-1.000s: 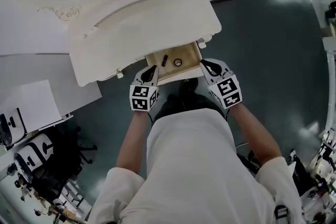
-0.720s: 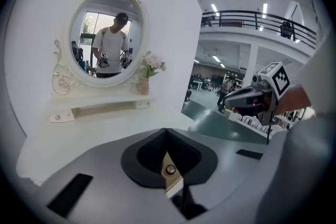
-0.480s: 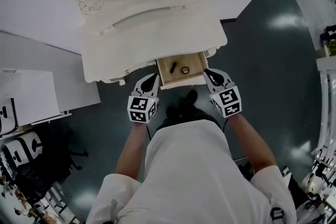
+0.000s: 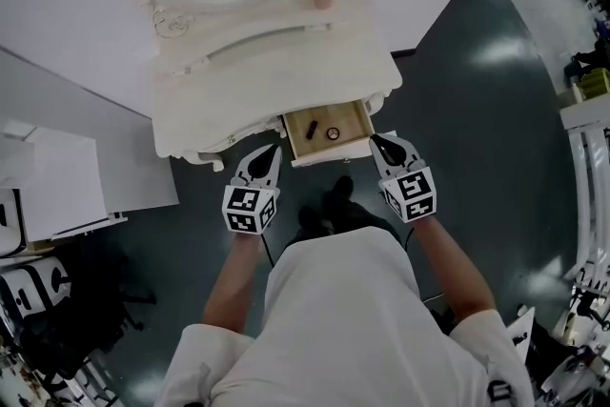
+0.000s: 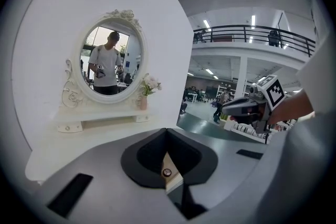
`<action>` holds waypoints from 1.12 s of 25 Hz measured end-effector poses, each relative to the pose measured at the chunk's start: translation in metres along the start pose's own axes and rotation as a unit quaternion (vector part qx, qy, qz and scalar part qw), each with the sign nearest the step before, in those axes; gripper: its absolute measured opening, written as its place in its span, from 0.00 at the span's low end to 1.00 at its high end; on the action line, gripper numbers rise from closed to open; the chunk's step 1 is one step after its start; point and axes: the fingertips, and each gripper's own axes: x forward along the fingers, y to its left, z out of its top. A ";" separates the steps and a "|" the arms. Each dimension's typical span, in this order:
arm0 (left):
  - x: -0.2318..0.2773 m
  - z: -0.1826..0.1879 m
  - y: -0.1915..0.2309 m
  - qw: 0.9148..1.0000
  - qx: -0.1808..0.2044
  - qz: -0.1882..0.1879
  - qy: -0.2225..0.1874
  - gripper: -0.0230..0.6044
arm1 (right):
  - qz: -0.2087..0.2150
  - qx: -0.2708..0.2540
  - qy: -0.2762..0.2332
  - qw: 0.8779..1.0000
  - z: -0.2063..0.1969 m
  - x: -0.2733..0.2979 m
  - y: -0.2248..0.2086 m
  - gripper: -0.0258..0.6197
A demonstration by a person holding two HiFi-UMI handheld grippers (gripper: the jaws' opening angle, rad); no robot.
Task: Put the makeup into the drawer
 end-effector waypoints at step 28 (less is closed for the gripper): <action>-0.024 0.055 -0.048 0.996 -0.003 0.064 -0.057 0.06 | 0.020 -0.023 -0.064 0.998 0.031 -0.049 -0.067 0.09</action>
